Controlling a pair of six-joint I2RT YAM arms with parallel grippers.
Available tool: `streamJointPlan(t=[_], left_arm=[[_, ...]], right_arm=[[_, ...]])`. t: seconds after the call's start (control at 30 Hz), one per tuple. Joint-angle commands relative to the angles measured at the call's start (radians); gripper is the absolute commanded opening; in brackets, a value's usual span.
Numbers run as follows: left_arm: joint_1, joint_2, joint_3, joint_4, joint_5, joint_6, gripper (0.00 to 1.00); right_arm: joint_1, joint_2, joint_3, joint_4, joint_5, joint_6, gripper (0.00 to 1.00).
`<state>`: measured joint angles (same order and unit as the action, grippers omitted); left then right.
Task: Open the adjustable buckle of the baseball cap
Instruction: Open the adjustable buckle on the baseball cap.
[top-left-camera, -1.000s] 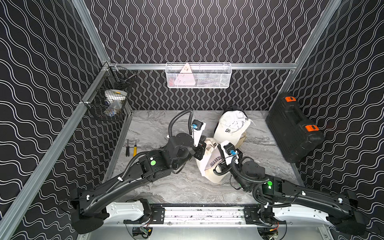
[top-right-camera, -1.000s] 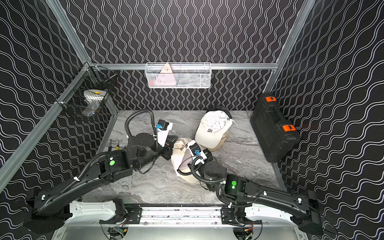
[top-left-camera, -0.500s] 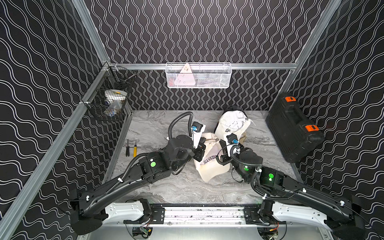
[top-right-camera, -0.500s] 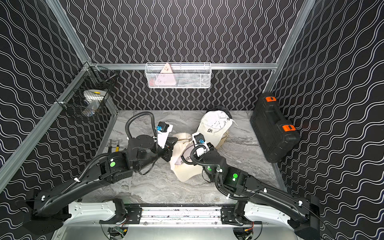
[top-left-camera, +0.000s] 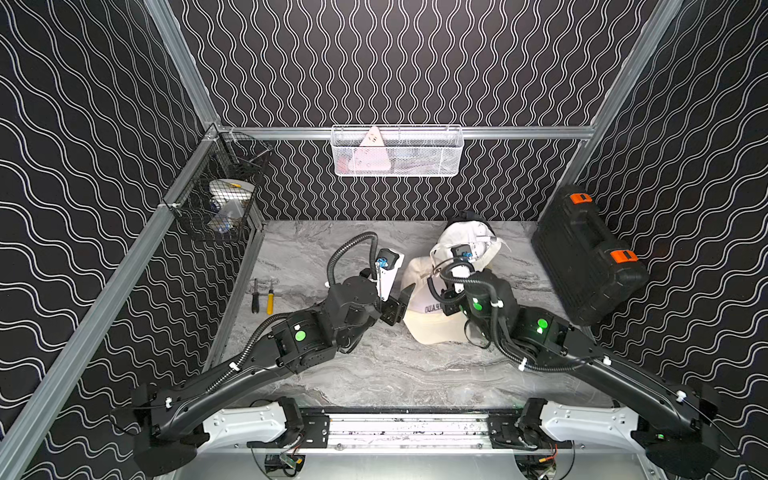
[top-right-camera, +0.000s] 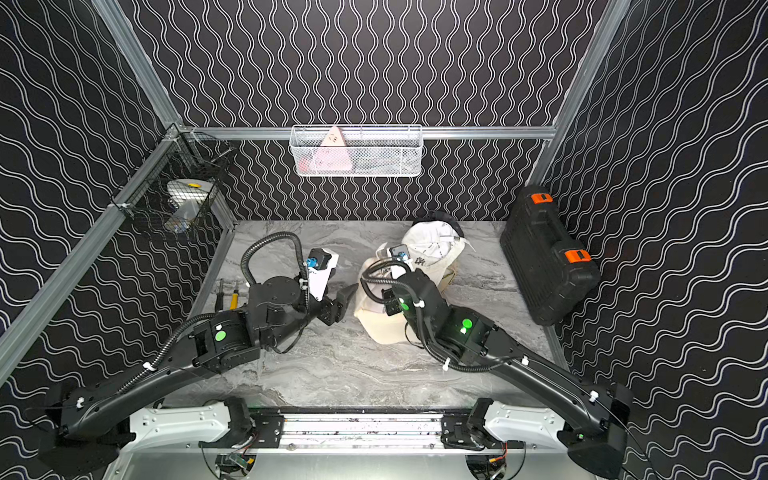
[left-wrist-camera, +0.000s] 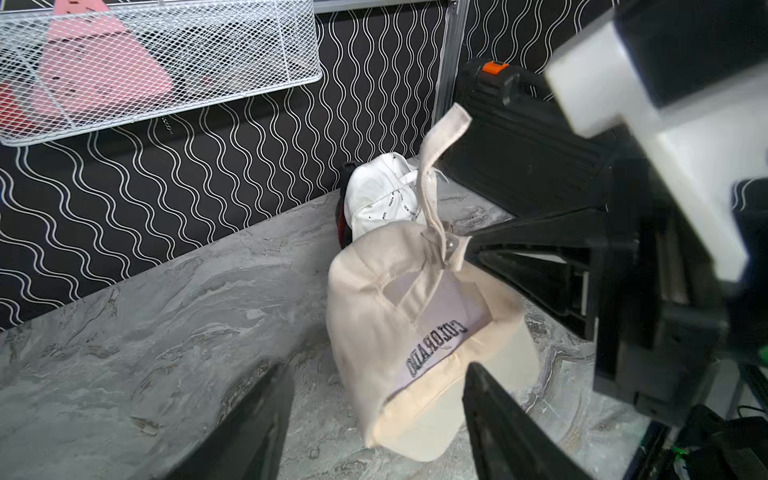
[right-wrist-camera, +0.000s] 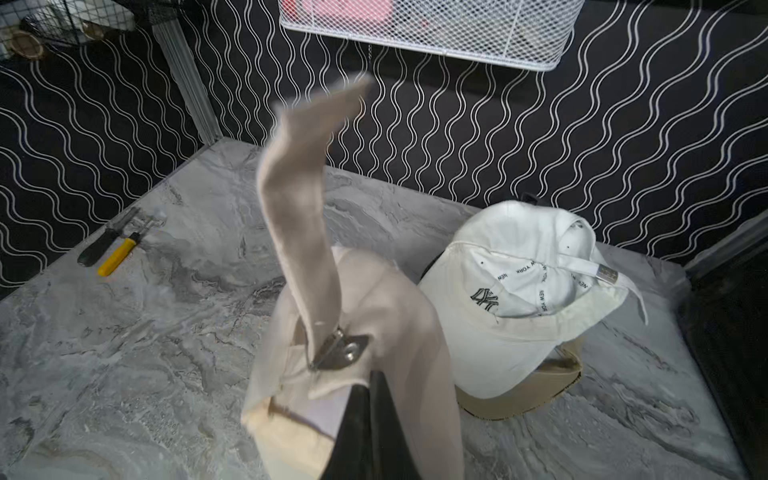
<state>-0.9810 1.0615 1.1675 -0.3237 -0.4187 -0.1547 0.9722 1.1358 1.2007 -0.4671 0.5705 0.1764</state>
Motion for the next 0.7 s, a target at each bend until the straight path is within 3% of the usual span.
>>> streamJointPlan(t=[0.0,0.67], left_arm=[[0.001,-0.007,-0.012,0.049,0.002,0.043,0.66],[0.001,0.087,-0.05,0.145,0.116,0.14,0.56]], right_arm=[[-0.016,0.035,0.06,-0.152,-0.08,0.088,0.0],[-0.024,-0.027,0.052,-0.132,-0.171,0.074,0.0]])
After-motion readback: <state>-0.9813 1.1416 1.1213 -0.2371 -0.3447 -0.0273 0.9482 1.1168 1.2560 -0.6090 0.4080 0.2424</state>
